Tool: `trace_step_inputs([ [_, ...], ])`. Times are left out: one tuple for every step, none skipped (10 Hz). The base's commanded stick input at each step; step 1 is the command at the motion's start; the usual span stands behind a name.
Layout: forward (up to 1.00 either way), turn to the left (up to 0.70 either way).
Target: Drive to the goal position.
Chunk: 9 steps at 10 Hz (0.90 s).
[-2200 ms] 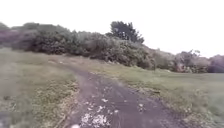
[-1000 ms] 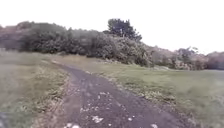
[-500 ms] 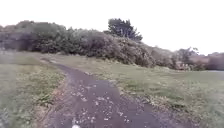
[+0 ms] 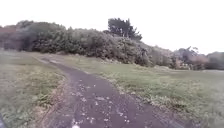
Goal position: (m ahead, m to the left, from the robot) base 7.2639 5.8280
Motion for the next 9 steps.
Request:
trace_step_inputs([
  [0.50, 0.09],
  [0.50, 0.30],
  [0.50, 0.15],
  [0.50, 0.04],
  [0.50, 0.00],
  [0.50, 0.00],
  [0.50, 0.00],
  [0.50, 0.00],
  [0.50, 0.14],
])
